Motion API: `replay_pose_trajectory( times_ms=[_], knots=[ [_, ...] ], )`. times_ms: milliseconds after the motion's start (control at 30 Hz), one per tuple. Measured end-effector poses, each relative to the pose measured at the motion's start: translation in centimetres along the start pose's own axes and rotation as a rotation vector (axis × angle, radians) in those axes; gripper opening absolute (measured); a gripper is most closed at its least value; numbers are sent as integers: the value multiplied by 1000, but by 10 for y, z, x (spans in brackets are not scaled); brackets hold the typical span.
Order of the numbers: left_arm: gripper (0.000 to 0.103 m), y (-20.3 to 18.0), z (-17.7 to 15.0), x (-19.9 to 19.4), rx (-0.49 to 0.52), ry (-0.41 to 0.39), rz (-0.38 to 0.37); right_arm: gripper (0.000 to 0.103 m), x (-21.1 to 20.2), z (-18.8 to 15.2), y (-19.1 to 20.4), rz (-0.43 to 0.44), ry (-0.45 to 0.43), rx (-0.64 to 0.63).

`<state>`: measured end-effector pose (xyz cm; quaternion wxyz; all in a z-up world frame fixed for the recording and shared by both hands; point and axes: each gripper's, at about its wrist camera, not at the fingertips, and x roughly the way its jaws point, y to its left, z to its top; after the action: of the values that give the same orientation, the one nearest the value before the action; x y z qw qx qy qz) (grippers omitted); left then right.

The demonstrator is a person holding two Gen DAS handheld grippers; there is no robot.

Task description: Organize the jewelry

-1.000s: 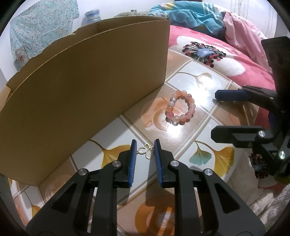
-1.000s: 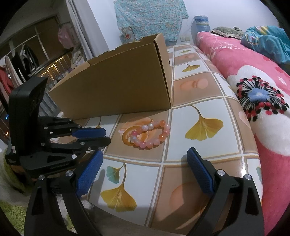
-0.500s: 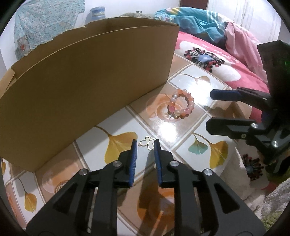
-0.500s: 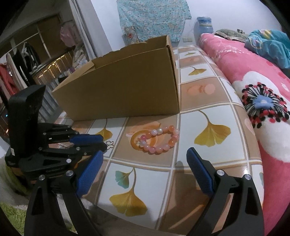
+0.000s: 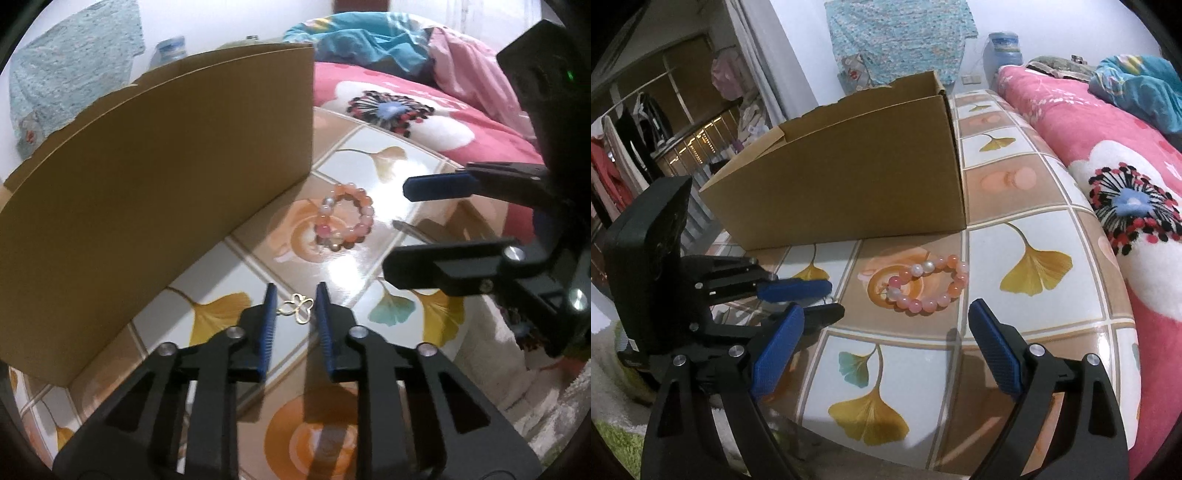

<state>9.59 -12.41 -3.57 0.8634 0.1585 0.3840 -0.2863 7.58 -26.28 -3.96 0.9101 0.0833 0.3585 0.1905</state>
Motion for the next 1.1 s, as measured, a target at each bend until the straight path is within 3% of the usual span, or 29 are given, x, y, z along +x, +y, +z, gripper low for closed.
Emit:
replay_pose_trajectory(
  times_ms=[67, 300, 467, 700, 1000, 1100],
  knots=[
    [10, -4, 1, 1, 27, -1, -2, 87, -1, 0, -2, -2, -4, 10],
    [10, -4, -1, 0, 49, -4, 6, 85, -5, 4, -3, -14, -13, 16],
    [11, 10, -6, -4, -23, 6, 1, 85, -3, 3, 3, -3, -4, 3],
    [11, 39, -20, -23, -162, -34, -23, 68, 13, 1, 31, 36, 49, -97],
    [11, 64, -38, -35, -230, -48, 22, 46, 49, 5, 63, 38, 141, -256],
    [11, 68, -43, -37, -241, -54, 9, 45, 56, 5, 69, 12, 150, -312]
  ],
)
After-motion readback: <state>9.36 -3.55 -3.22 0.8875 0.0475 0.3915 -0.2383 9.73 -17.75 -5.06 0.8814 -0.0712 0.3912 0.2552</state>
